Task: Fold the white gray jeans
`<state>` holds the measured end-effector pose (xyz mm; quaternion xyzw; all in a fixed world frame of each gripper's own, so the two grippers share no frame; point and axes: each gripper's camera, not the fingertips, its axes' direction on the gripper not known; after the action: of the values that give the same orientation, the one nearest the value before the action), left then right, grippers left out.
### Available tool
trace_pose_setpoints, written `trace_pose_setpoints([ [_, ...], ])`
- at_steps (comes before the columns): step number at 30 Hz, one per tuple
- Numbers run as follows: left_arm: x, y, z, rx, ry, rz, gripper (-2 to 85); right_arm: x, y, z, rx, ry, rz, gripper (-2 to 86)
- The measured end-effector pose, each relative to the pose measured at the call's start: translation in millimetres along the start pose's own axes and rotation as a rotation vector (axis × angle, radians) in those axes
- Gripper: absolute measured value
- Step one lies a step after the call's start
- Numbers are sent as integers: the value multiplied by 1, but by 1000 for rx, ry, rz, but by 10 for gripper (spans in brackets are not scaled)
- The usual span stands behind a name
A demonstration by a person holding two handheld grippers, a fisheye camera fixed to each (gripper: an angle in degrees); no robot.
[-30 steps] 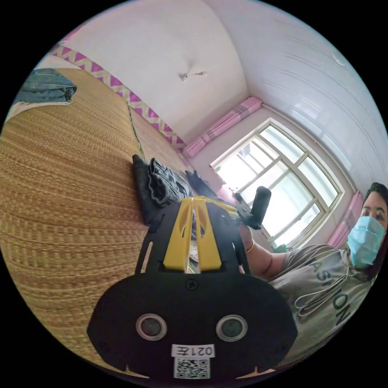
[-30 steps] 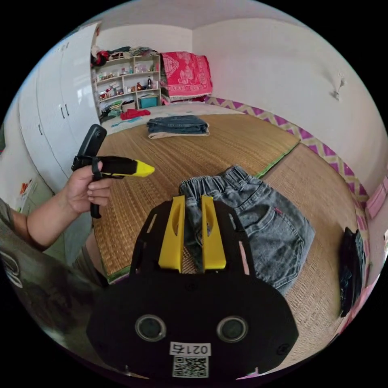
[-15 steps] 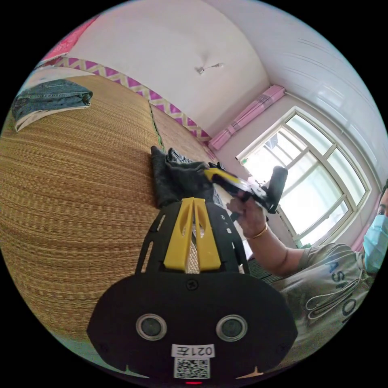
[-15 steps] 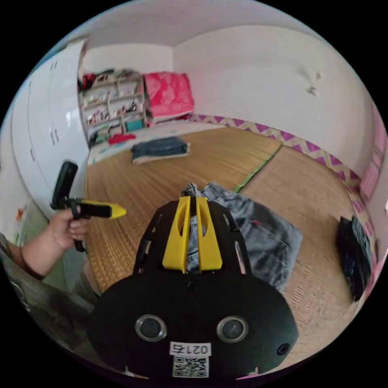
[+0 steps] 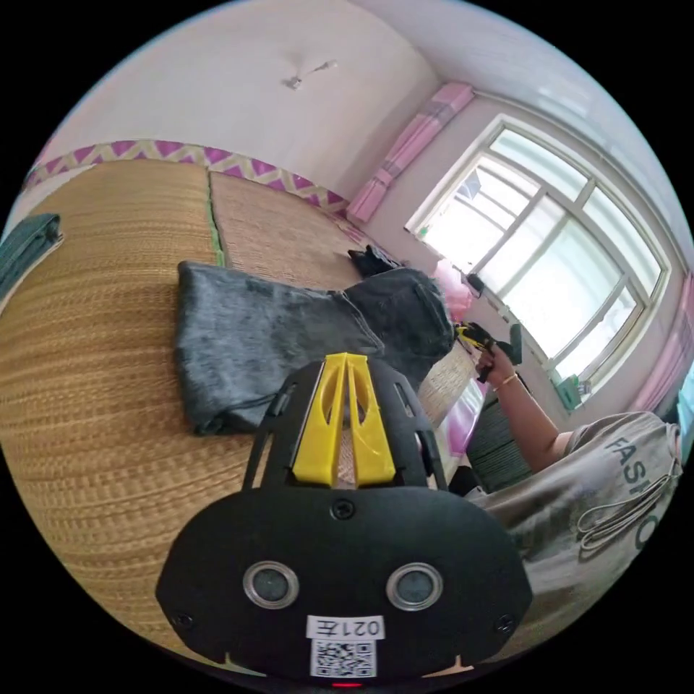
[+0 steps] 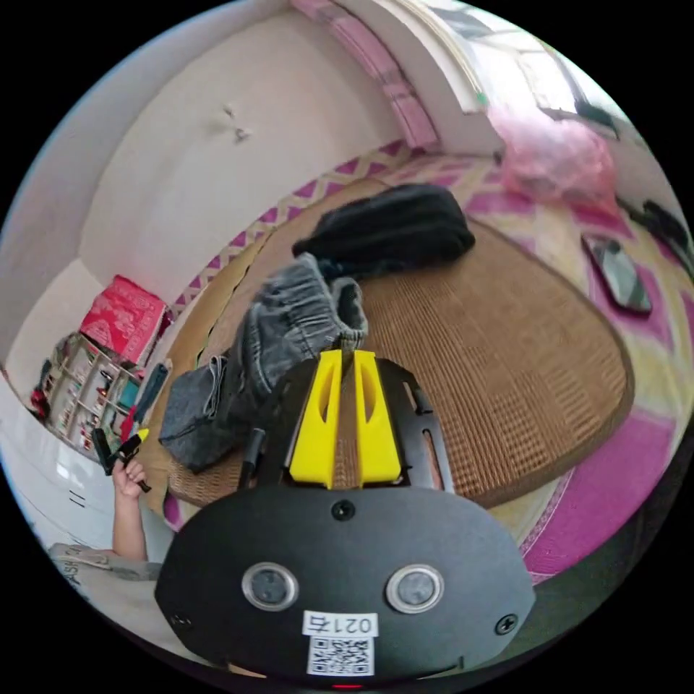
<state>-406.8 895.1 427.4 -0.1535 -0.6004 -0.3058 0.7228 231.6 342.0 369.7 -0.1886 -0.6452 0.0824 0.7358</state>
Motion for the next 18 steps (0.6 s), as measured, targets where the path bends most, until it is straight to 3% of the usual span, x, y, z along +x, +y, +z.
trace_pose_setpoints([
  [3,37,-32,39,-80,21,88,-8,-10,36,-36,221,22,-60,-4],
  [5,60,-51,61,-118,-25,152,-5,-61,44,-43,275,14,-264,-5],
  [9,105,-87,111,-181,-135,310,12,-133,31,16,28,0,-506,-6],
  [14,141,-121,184,-324,-255,432,75,-194,56,131,-221,419,-755,-6],
  [18,151,-126,239,-467,-288,496,112,-211,80,150,-173,530,-775,-7],
])
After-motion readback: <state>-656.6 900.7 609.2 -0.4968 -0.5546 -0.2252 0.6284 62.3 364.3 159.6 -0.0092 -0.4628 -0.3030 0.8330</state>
